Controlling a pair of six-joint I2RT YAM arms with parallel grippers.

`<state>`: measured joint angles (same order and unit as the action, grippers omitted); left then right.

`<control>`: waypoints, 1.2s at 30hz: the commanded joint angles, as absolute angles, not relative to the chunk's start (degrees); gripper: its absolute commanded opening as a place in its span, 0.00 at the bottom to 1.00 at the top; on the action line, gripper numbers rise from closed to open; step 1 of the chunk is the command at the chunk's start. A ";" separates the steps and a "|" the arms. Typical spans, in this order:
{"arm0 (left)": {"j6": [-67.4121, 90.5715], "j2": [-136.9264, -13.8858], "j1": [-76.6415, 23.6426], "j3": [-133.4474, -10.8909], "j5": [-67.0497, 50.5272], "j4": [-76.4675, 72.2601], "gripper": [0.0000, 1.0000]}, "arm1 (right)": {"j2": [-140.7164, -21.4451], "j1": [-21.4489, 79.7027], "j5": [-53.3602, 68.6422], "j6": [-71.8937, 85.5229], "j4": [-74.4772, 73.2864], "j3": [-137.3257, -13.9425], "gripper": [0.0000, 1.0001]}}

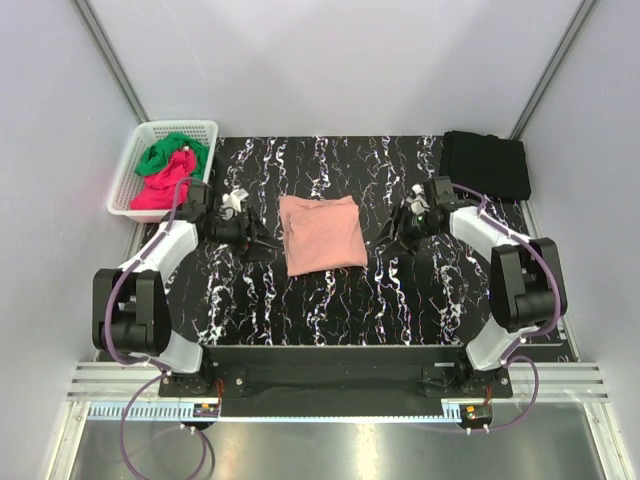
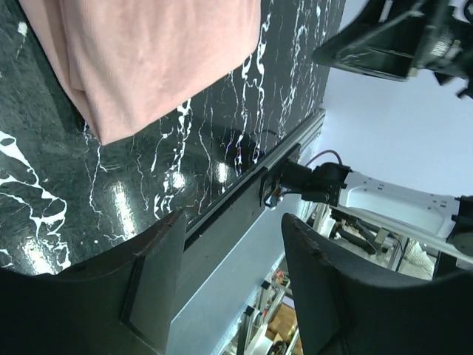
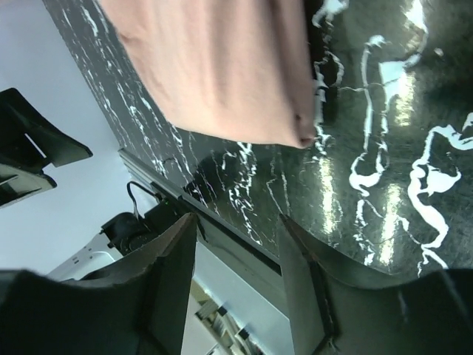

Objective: Fold and stack the t-shirts
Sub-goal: Fold the tshirt

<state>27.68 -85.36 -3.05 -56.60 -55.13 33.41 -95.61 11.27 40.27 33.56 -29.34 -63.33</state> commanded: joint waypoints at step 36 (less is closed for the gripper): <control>29.44 -119.61 -0.53 -75.32 -56.07 28.04 0.56 | -130.60 5.80 58.44 38.49 -5.63 -79.72 0.56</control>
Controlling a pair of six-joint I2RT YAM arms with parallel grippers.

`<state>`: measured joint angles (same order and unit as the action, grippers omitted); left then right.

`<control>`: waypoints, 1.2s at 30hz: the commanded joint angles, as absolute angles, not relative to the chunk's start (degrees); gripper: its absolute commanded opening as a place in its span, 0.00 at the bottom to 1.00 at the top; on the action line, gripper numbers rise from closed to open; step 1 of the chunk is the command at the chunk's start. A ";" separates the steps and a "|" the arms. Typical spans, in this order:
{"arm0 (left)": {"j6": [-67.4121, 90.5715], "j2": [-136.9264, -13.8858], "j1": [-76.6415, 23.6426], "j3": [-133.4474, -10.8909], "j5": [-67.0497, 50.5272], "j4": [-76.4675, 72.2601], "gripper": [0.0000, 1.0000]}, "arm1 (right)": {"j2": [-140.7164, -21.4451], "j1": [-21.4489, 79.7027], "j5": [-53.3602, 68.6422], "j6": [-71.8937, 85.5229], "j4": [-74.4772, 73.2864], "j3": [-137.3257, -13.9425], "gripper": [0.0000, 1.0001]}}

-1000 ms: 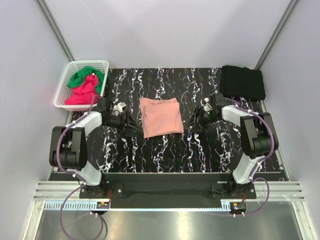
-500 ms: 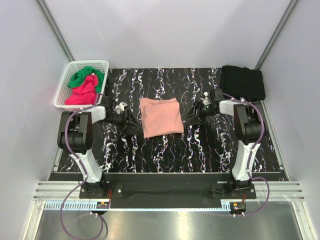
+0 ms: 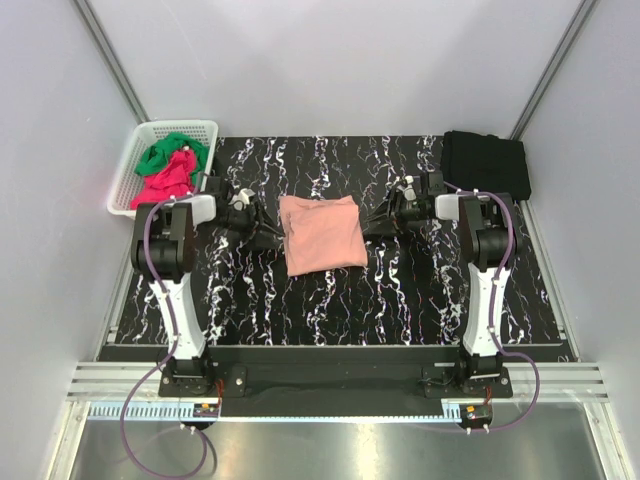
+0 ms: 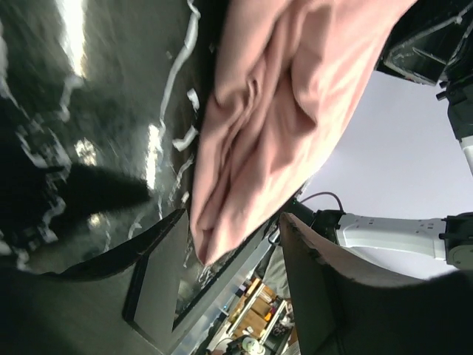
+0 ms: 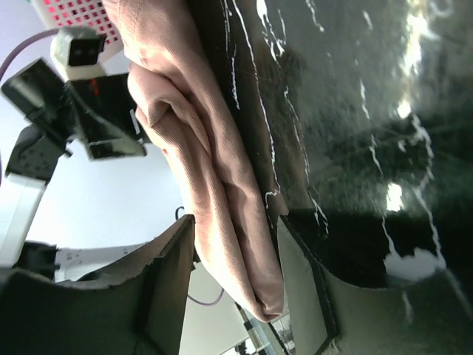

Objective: Fold and stack the t-shirts
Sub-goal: Fold the tshirt

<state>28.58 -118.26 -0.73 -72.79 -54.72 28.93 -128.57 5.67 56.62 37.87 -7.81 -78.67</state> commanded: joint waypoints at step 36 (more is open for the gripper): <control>28.30 -120.41 -5.80 -71.98 -58.18 26.45 0.52 | -121.38 14.77 67.07 44.61 10.49 -69.33 0.57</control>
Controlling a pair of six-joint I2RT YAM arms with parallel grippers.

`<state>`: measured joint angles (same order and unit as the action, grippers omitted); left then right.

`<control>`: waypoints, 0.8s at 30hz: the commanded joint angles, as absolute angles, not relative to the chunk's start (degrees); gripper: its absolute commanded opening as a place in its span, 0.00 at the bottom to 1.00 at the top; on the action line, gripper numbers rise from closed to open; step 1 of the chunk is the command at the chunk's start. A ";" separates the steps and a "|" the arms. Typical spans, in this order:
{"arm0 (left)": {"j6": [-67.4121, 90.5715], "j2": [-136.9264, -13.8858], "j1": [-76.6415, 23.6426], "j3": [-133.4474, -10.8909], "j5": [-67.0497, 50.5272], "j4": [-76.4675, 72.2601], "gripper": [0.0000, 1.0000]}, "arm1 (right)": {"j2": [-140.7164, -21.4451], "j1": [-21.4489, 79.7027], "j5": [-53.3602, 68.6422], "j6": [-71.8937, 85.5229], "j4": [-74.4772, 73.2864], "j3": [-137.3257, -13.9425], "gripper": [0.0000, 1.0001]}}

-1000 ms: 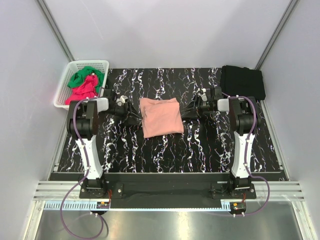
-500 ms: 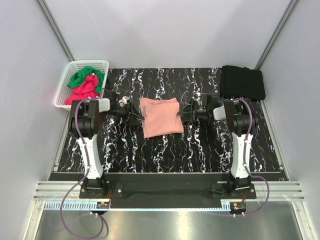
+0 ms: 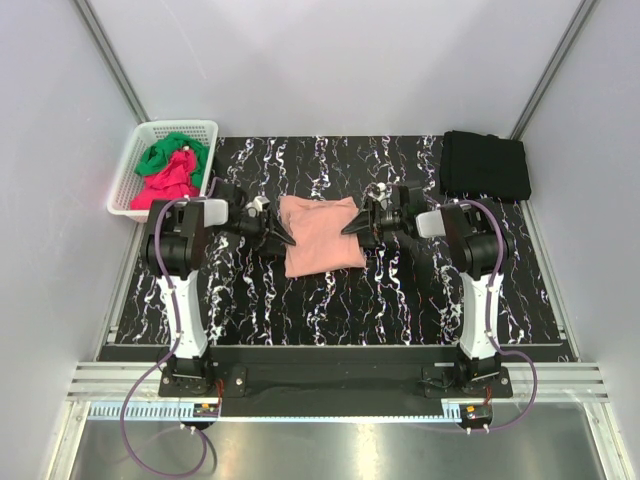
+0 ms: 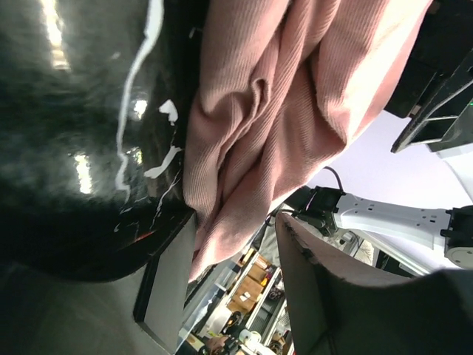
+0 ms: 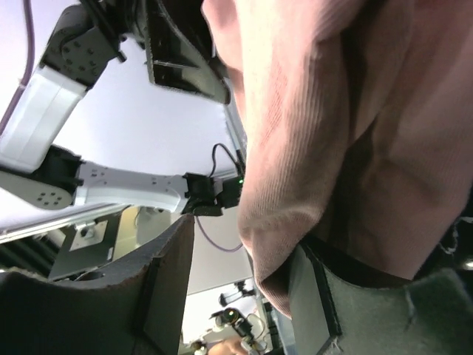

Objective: Fold and stack the t-shirts
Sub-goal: Fold the tshirt

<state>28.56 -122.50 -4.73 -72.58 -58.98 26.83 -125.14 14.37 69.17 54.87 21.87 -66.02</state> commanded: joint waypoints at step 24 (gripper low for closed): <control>27.51 -118.39 -6.42 -73.30 -58.27 28.74 0.51 | -117.07 14.33 48.61 26.46 -23.81 -79.98 0.54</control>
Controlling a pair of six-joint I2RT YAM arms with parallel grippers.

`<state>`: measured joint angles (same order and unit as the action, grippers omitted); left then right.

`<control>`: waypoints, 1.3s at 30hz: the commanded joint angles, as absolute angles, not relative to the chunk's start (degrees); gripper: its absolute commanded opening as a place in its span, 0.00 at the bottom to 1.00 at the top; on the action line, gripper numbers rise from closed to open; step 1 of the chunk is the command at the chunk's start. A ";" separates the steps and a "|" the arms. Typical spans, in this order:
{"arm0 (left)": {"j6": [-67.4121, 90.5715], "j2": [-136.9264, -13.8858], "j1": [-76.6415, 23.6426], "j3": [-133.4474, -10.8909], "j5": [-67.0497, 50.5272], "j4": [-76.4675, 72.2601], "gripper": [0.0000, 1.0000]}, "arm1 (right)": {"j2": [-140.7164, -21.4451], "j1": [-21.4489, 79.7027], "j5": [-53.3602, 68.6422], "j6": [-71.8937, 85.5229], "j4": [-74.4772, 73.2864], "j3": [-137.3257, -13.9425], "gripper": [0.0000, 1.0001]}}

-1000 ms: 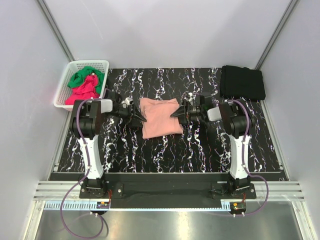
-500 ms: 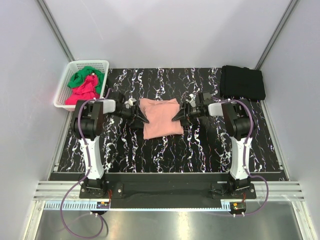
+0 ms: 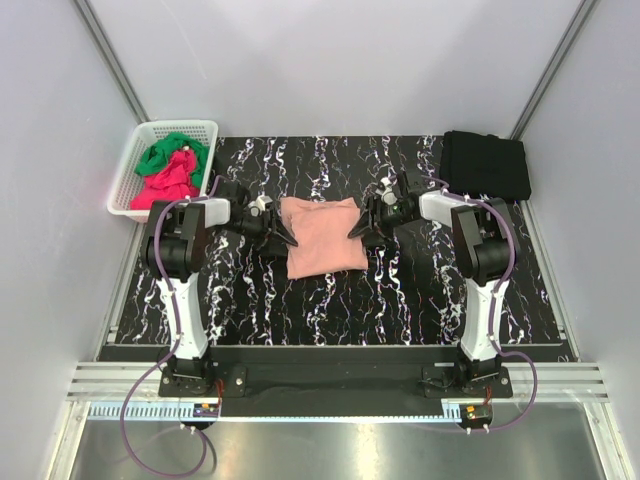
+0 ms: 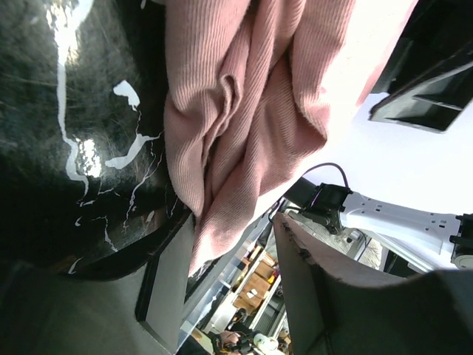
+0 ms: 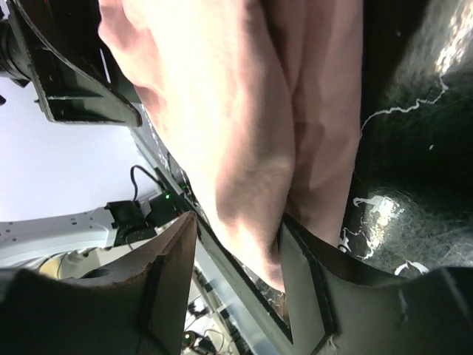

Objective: Fold and stack the t-shirts
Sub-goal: Fold the tshirt

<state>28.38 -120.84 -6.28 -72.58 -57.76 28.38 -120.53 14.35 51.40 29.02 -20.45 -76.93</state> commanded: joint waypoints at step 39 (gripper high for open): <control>25.40 -118.91 -6.06 -75.67 -52.03 34.63 0.52 | -126.56 13.18 44.29 17.93 -42.71 -89.73 0.55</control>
